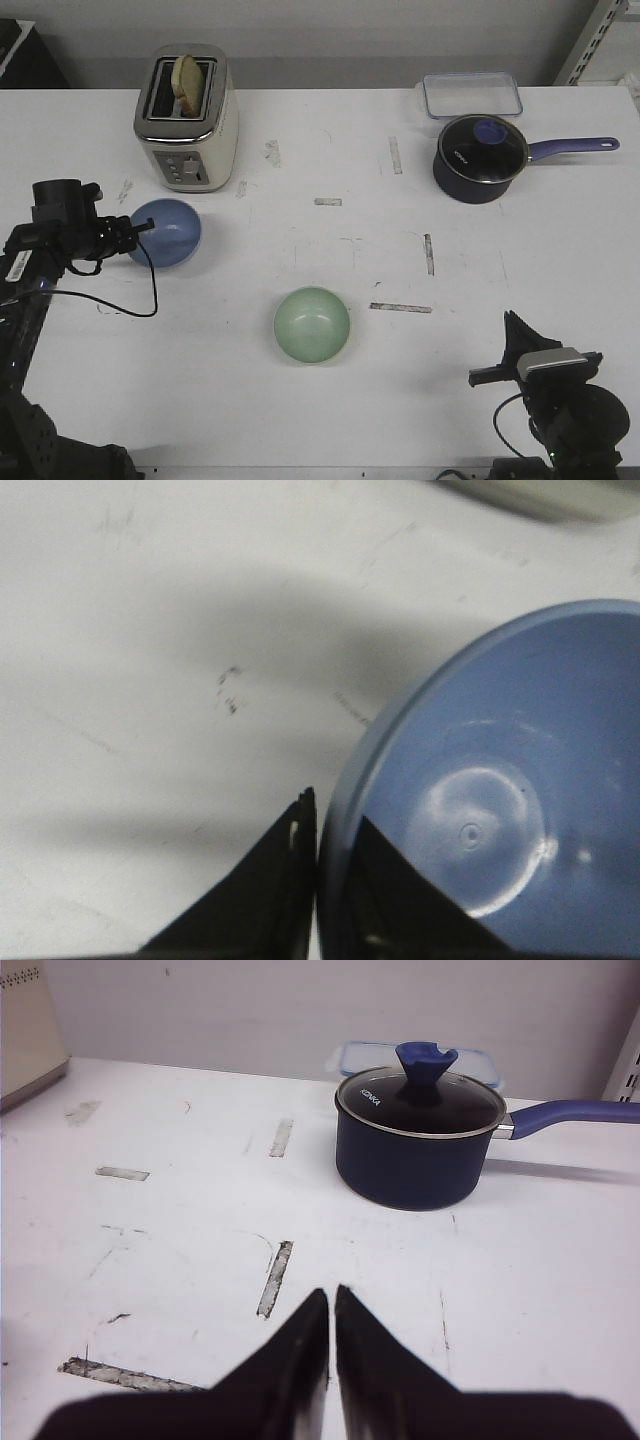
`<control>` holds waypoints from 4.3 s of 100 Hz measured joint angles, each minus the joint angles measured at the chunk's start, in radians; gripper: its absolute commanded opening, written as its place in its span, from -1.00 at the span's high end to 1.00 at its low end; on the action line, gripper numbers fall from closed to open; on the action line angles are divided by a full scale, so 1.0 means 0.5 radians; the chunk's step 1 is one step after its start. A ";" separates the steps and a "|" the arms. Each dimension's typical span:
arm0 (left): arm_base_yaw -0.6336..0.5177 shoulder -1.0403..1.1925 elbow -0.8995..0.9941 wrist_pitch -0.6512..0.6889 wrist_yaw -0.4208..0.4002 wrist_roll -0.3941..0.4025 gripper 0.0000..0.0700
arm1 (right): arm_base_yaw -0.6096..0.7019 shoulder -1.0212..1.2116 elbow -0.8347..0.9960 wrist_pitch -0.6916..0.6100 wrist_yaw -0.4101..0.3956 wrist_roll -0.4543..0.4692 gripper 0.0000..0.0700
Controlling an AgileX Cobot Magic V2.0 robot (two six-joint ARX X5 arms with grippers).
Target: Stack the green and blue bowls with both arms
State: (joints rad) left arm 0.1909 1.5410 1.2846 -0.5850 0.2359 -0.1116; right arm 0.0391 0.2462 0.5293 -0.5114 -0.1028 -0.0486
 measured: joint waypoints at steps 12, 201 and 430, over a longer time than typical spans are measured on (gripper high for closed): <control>-0.109 -0.151 0.072 0.011 0.003 -0.082 1.00 | 0.000 0.000 0.000 0.000 0.000 0.000 1.00; -1.662 0.024 0.072 -0.296 -0.070 -0.101 0.14 | 0.000 0.000 -0.001 0.000 -0.001 0.000 1.00; -0.735 -2.447 -1.411 0.333 -0.461 0.489 1.00 | 0.000 0.000 -0.001 0.001 -0.001 0.000 1.00</control>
State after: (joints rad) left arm -0.1768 0.3176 0.5789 -0.4187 0.0055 0.1329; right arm 0.0391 0.2462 0.5289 -0.5110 -0.1032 -0.0486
